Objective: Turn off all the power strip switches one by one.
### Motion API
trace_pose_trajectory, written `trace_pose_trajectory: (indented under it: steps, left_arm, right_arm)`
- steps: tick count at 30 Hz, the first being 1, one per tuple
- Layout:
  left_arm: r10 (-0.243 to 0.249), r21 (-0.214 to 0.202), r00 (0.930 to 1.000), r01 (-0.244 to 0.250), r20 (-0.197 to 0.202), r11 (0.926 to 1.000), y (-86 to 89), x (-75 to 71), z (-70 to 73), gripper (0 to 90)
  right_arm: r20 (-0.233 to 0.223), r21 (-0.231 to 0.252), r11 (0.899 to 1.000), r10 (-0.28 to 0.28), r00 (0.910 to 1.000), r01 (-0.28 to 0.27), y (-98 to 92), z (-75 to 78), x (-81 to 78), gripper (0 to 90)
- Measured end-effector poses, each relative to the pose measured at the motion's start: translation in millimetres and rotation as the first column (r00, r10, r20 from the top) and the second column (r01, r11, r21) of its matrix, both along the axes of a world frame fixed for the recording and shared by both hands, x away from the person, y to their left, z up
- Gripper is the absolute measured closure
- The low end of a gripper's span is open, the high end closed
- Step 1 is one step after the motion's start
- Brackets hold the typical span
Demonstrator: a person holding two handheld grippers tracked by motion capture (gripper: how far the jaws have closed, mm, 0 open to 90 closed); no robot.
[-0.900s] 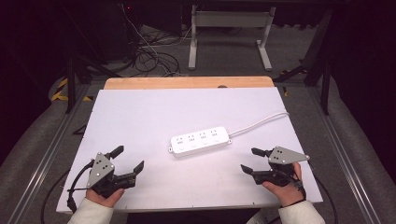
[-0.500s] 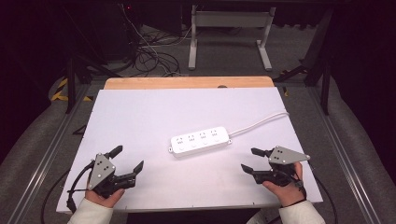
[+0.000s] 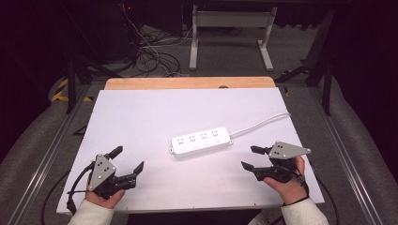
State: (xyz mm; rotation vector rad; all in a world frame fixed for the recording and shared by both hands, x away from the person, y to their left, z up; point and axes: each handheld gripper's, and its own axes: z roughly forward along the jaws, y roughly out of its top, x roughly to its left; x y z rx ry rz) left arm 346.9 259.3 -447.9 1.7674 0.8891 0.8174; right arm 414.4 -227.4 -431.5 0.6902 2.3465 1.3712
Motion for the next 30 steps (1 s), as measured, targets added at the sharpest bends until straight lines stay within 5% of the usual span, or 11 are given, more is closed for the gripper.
trace_pose_trajectory:
  steps: [24, 30]
  left_arm:
    - [0.006, -0.001, 1.0000, -0.006, 0.001, 1.0000, 0.6, 0.0, 0.2, 15.7]
    - [0.005, 0.004, 1.0000, -0.005, 0.001, 1.0000, 0.8, 0.1, 0.3, 15.7]
  right_arm:
    - [-0.002, -0.035, 0.998, 0.049, 0.9988, -0.049, 27.2, 28.5, 23.8, 35.9]
    - [-0.010, -0.040, 0.995, 0.088, 0.9961, -0.088, 29.0, 32.5, 25.5, 69.7]
